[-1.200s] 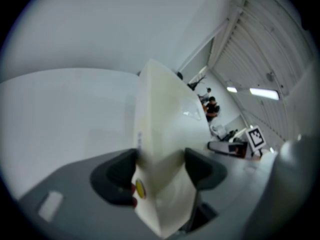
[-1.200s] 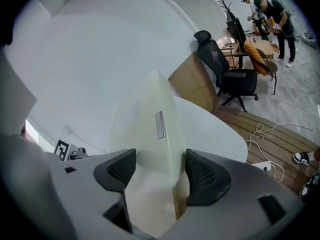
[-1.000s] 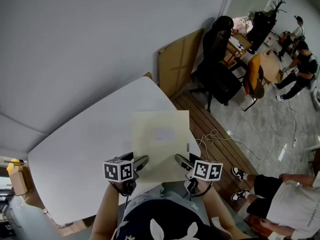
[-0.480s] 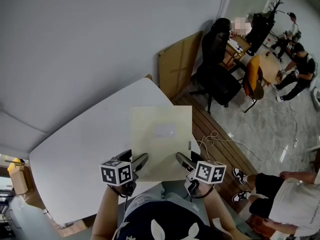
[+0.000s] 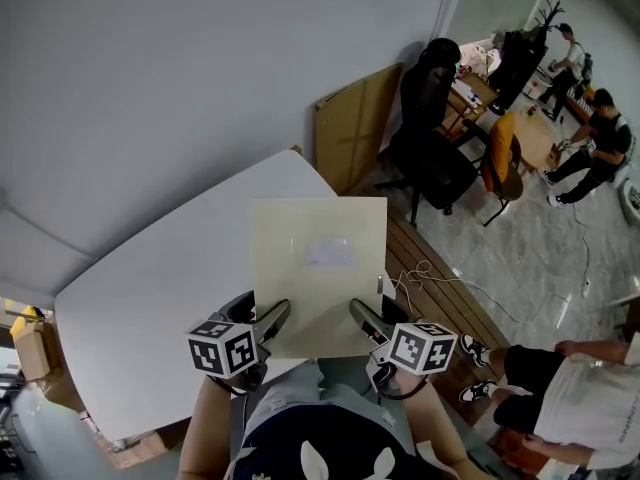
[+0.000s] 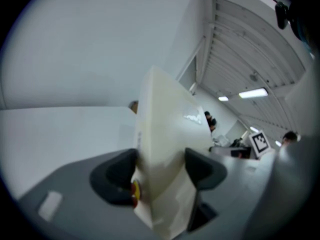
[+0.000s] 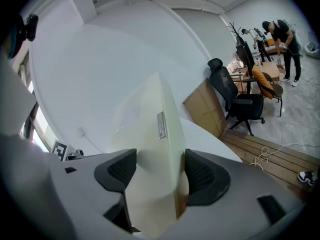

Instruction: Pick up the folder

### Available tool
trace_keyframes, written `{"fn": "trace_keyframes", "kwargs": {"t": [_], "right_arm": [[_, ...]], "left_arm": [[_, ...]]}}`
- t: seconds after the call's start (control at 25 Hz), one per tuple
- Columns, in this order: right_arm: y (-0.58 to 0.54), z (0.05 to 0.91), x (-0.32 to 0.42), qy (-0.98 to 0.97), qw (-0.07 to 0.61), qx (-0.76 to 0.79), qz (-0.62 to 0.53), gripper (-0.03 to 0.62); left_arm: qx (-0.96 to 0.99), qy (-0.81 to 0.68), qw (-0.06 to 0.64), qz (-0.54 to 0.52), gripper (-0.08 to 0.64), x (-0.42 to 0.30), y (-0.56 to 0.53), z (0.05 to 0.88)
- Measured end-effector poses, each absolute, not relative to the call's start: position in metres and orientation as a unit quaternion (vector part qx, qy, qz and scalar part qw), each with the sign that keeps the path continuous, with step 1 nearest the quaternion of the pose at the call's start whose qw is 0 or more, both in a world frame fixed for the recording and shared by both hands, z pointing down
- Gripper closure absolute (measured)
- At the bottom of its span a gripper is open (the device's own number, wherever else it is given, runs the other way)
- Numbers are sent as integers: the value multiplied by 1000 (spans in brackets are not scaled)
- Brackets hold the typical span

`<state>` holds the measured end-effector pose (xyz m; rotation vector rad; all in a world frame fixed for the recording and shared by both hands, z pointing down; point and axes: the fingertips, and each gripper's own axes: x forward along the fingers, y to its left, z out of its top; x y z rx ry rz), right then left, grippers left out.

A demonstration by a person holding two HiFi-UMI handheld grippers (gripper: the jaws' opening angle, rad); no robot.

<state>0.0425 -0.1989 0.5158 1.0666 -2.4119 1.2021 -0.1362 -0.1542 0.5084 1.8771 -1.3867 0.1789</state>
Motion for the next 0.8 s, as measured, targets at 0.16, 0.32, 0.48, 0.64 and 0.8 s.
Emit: {"fn": "trace_keyframes", "kwargs": {"t": [0.16,0.32,0.48,0.64,0.8], "right_arm": [[-189,508,47,-830,117,364,406,291],[-181,499,48,-835,113,364,397,292],[-173,491,47,-841,111,364,386,293],[-157,485,52,-844,105,369,375,293],[-142,478,60,-846,100,373,367,293]], "left_arm": [[739,-551,382,62,259,-131,-145,500],[741,-555,374,57,259,-130,-136,492],[741,-559,369,48,259,-131,-126,485],[744,-561,360,44,259,-126,-113,480],[748,-560,353,40,258,-119,-99,473]]}}
